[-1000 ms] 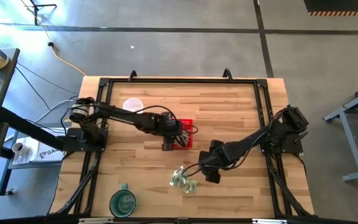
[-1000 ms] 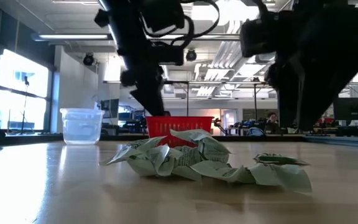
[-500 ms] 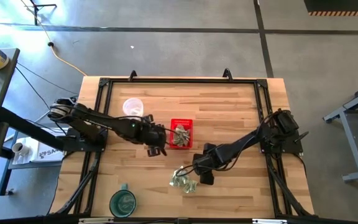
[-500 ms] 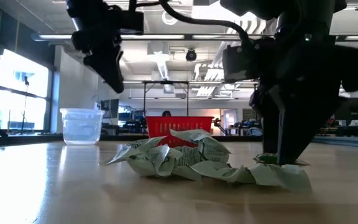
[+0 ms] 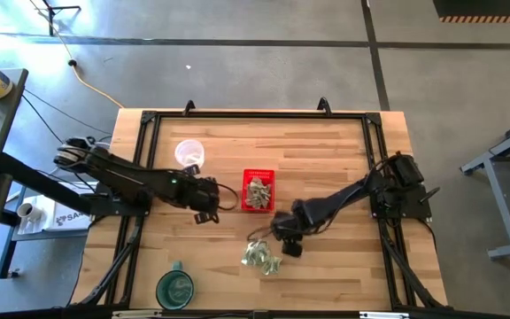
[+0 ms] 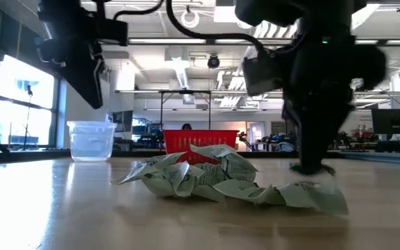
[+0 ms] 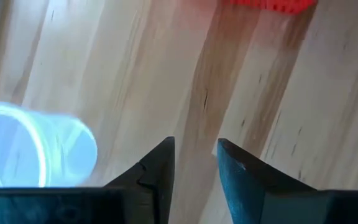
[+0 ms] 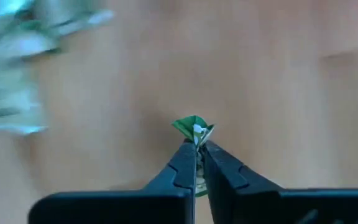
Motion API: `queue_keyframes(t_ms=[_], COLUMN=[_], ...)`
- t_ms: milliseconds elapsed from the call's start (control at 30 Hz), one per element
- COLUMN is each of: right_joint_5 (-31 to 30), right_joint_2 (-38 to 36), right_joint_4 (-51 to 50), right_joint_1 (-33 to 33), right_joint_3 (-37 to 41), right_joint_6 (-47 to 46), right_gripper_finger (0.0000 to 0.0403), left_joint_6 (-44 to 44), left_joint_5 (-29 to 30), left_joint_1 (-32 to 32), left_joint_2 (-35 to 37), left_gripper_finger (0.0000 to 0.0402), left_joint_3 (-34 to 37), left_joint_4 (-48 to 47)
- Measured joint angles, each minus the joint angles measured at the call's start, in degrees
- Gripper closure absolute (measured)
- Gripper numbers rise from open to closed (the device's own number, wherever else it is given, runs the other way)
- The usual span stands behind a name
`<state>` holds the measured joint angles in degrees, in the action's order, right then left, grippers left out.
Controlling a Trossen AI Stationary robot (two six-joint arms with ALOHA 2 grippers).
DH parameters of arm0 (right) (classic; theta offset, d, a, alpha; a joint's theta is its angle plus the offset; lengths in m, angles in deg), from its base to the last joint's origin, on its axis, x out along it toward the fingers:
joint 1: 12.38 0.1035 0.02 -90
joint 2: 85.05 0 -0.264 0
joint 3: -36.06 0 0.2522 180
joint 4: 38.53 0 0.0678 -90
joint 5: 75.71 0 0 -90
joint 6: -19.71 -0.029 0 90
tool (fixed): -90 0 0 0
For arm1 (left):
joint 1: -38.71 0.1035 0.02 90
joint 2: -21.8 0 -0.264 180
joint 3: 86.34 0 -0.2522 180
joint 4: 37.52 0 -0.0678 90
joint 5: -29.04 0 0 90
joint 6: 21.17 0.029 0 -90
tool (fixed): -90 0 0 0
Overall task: Pick and place Stevia / Truvia into bins
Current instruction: Put the truvia packet into the red basket, then put the stevia packet into the red basket
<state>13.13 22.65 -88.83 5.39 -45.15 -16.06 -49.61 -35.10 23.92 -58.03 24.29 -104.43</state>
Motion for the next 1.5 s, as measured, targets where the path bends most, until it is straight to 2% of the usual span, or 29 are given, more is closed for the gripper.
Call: queue_keyframes(t_ms=[133, 233, 367, 500, 667, 767, 867, 1000, 1167, 1367, 1500], right_joint_5=[-4.1, -6.5, -5.0, -1.6, 1.1, 0.8, -3.1, -7.7, -7.7, -7.4, -9.2], right_joint_2=[-2.4, -2.7, -1.5, 0.3, 0.1, 0.1, 0.1, 0.1, 0.1, 0.1, 0.1], right_joint_4=[-3.5, -5.7, -2.2, -1.1, -1.1, -2.3, -5.6, -12.7, -18.0, -23.0, -25.8], right_joint_1=[-3.8, -6.8, -12.5, -17.4, -20.1, -19.3, -16.1, -11.1, -4.3, 3.8, 8.3], right_joint_3=[-7.0, -12.4, -16.4, -16.6, -16.7, -16.7, -16.7, -16.7, -16.7, -16.7, -16.7], right_joint_6=[0.3, 4.4, 10.3, 9.6, 5.3, 4.3, 4.5, 1.1, -9.7, -29.8, -36.7], right_gripper_finger=[0.0378, 0.0392, 0.0384, 0.0316, 0.0202, 0.0138, 0.0092, 0.0065, 0.0064, 0.0076, 0.0078], left_joint_6=[-4.2, -5.6, -4.8, -1.2, 3.1, 6.0, 7.4, 5.8, 4.9, -6.1, -12.2], left_joint_5=[-0.7, -1.6, -8.4, -14.8, -15.9, -16.7, -16.8, -17.6, -15.9, -15.0, -15.0], left_joint_1=[0.1, 0.1, 0.1, 0.1, 0.1, 0.1, 0.1, -0.3, -4.7, -9.7, -11.3], left_joint_2=[5.9, 10.2, 13.8, 14.1, 13.9, 13.9, 12.5, 7.7, -1.2, -11.5, -16.4], left_gripper_finger=[0.0244, 0.0241, 0.0241, 0.0236, 0.0209, 0.0182, 0.0152, 0.0124, 0.0128, 0.0153, 0.0157], left_joint_3=[5.7, 10.6, 17.2, 22.5, 26.0, 26.1, 26.1, 23.6, 15.6, 2.0, -4.9], left_joint_4=[0.8, 3.8, 14.0, 27.9, 42.4, 47.8, 52.2, 53.3, 52.7, 40.7, 34.5])
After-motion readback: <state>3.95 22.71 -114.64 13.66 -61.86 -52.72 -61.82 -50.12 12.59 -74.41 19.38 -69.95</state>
